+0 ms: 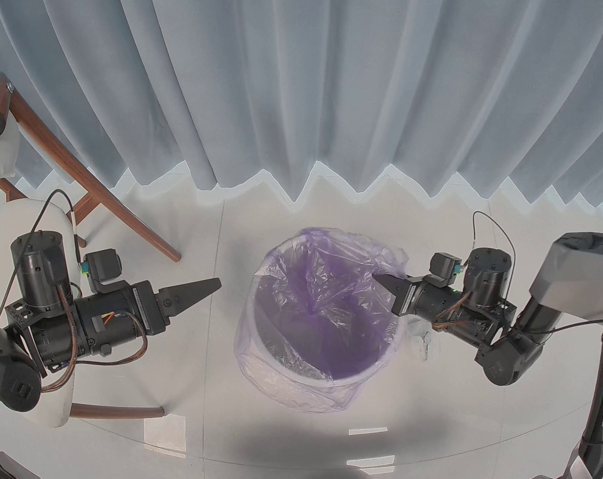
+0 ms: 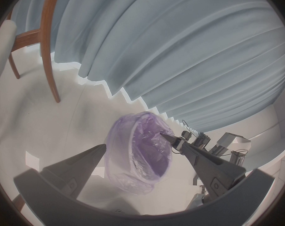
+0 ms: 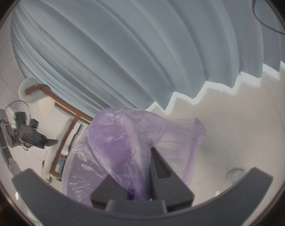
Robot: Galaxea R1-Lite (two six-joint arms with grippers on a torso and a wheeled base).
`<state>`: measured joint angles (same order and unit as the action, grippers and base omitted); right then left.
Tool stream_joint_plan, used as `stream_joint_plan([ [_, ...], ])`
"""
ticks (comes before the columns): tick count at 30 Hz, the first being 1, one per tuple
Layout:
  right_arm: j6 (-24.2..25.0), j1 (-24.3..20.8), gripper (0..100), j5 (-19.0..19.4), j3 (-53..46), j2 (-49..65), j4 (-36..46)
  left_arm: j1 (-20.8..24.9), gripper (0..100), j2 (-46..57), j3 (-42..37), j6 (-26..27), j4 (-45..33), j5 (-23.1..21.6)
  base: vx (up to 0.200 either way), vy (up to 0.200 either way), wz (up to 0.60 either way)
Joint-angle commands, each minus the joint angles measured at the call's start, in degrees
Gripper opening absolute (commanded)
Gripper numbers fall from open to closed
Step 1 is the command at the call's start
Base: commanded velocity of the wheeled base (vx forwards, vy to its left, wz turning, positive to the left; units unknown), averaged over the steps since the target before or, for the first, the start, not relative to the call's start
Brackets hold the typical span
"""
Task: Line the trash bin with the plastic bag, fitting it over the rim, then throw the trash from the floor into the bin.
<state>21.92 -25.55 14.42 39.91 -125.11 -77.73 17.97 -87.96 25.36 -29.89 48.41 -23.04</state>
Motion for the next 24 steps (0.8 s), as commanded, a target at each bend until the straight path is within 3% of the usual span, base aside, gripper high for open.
stream_joint_plan([
  [1, -0.03, -0.99, 0, -4.31, 8.43, -13.32, -1.99, -2.76, 100, 3.40, -3.12, 1.06, 0.37, 0.98, 0.000, 0.000, 0.00],
  [7, -0.03, -1.69, 0, -7.04, 14.23, -17.62, -1.73, -4.26, 100, 4.46, -4.17, 1.41, 1.86, 0.98, 0.000, 0.000, 0.00],
  [19, -0.12, -3.19, 0, -7.21, 14.58, -23.51, -7.53, -4.17, 100, 6.22, -6.72, 1.50, 1.86, 0.80, 0.000, 0.000, 0.00],
  [24, 0.14, -3.19, 0, -8.36, 14.67, -23.86, -7.88, -4.35, 100, 6.22, -7.16, 4.75, 1.86, 0.89, 0.000, 0.000, 0.00],
])
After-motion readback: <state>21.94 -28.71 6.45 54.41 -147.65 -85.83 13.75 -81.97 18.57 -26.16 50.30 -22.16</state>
